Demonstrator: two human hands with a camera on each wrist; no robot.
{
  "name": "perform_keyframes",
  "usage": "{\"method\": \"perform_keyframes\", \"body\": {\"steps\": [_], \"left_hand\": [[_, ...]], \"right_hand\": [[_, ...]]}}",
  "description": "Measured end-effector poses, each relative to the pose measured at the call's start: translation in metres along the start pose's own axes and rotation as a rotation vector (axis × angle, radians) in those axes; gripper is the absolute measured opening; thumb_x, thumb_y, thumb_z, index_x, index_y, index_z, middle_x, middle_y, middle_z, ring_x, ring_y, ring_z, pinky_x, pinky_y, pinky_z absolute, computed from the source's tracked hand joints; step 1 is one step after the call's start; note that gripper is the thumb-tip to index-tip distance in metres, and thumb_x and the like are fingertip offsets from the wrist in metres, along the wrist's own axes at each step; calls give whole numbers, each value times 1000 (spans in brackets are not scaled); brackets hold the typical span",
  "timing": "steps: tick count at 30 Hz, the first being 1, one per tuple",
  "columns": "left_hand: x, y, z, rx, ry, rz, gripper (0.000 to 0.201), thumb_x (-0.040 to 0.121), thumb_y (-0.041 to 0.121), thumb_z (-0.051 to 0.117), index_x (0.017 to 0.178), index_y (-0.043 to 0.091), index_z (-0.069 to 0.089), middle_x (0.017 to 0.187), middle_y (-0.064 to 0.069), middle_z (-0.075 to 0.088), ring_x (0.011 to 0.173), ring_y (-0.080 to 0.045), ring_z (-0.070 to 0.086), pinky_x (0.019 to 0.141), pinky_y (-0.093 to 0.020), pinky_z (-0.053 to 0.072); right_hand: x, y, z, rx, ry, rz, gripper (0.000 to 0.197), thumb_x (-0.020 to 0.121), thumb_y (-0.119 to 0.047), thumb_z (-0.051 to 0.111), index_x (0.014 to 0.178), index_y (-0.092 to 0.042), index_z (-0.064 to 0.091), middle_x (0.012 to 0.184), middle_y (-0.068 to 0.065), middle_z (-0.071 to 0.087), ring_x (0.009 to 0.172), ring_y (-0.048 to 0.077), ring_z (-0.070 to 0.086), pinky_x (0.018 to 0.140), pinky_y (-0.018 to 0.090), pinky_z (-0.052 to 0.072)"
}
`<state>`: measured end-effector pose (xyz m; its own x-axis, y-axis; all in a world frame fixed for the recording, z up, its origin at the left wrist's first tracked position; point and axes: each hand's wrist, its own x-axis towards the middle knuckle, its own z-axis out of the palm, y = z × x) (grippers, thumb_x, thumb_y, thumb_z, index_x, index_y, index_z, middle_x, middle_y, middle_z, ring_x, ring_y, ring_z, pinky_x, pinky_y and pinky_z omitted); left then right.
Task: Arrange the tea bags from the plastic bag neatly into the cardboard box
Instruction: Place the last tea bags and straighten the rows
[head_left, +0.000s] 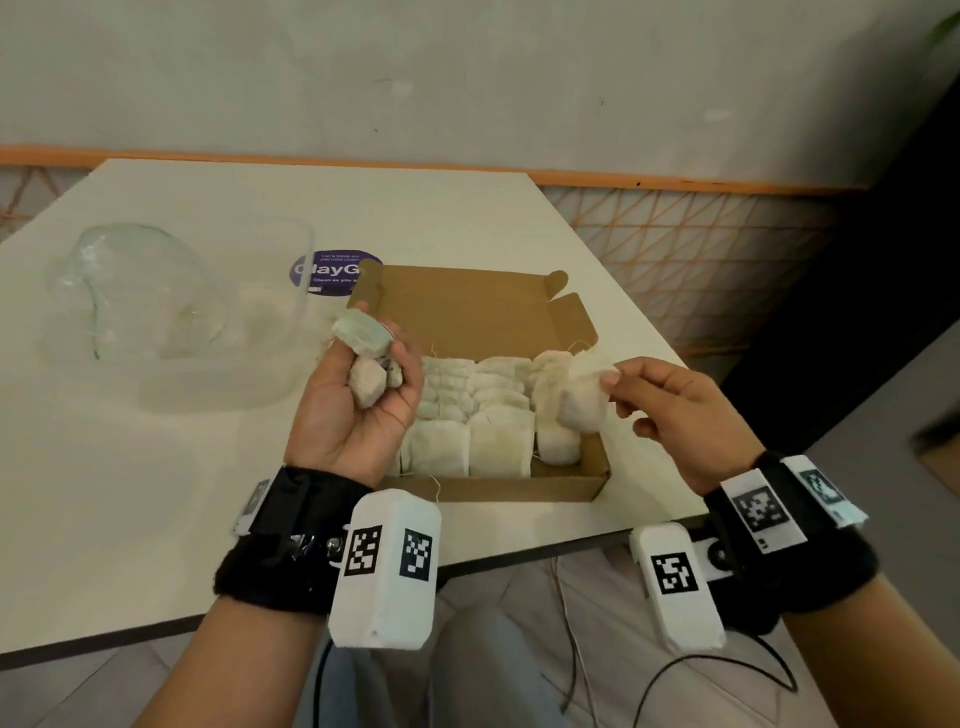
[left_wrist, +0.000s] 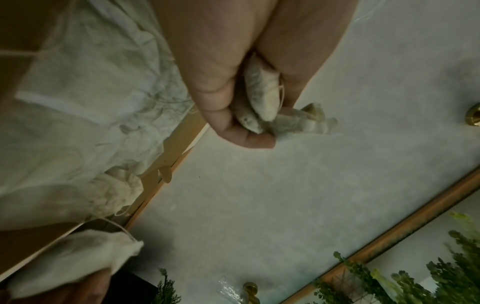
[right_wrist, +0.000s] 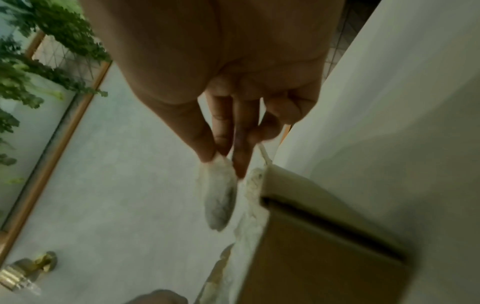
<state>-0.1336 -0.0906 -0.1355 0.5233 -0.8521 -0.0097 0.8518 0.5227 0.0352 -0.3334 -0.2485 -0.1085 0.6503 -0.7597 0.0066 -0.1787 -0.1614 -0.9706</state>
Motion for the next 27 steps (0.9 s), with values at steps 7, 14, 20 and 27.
{"method": "perform_keyframes", "body": {"steps": [7,14,20,27], "left_hand": [[1,-2,-4,7,-38,-14,66,54,-10,81,111,17,60,86,-7,67,76,-20,66,58,-30,56],[-3,-7,3,117,70,19,24,74,4,68,96,12,66,91,-6,59,77,-16,62,55,-26,55],[-7,-16,13,236,216,51,17,96,15,47,91,10,62,74,-10,65,79,-17,59,57,-25,57],[-9,-17,12,424,203,37,20,96,22,43,95,9,58,84,-8,63,77,-14,60,70,-24,53]], "right_hand": [[-5,6,12,-486,-94,-5,8,84,-26,66,78,-21,67,87,-10,55,69,-5,50,64,6,36],[0,11,18,-628,35,-39,10,81,-32,67,90,-29,65,112,3,47,92,9,44,81,18,33],[-4,-26,26,-386,63,-179,20,78,-32,70,94,-25,60,89,-3,54,65,6,46,61,14,39],[-6,-76,104,-474,-276,-398,39,72,-37,76,101,-32,51,89,-9,47,72,3,46,69,21,44]]}}
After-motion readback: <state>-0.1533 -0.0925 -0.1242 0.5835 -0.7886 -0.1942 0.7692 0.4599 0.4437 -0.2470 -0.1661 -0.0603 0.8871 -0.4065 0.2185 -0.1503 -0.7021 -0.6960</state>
